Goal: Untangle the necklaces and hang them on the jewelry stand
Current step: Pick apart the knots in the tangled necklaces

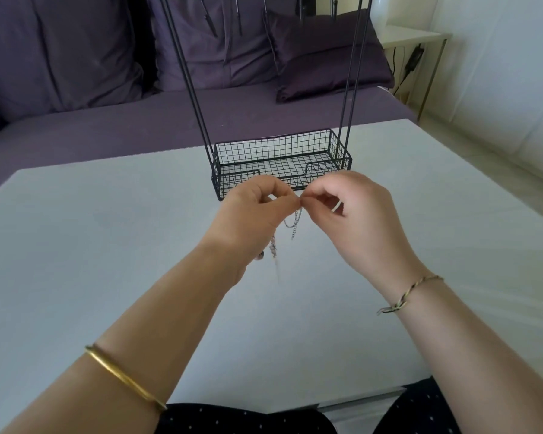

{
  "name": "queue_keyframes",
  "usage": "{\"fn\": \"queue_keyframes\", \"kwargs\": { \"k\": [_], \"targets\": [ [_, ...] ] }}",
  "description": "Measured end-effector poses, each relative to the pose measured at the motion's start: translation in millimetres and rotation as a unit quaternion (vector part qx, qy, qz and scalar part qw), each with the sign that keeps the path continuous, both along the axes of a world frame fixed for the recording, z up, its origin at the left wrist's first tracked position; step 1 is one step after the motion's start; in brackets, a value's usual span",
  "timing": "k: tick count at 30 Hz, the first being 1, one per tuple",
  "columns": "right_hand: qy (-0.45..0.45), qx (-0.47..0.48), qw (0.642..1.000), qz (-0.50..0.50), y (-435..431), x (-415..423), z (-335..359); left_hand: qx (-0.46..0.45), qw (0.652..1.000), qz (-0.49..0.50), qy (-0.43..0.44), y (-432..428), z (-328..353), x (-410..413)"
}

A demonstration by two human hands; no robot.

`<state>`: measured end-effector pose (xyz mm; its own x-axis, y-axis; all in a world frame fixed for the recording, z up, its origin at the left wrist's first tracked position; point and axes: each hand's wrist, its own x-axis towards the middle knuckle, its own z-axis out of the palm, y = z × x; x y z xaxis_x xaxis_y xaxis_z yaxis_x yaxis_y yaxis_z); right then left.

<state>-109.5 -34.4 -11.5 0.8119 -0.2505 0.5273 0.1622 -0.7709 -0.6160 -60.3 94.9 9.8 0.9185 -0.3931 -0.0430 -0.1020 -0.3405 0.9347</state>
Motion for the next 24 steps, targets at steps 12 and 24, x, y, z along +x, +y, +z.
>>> {"fn": "queue_keyframes", "kwargs": {
  "k": [12,24],
  "targets": [
    [0.005,0.101,0.995,0.004,7.0,-3.1,0.2,-0.004,1.000,-0.015,-0.014,-0.7,-0.1,-2.0],
    [-0.028,0.104,0.994,-0.010,7.4,-0.3,0.2,-0.030,0.999,-0.030,-0.004,-2.7,-3.6,-3.8]
  ]
}}
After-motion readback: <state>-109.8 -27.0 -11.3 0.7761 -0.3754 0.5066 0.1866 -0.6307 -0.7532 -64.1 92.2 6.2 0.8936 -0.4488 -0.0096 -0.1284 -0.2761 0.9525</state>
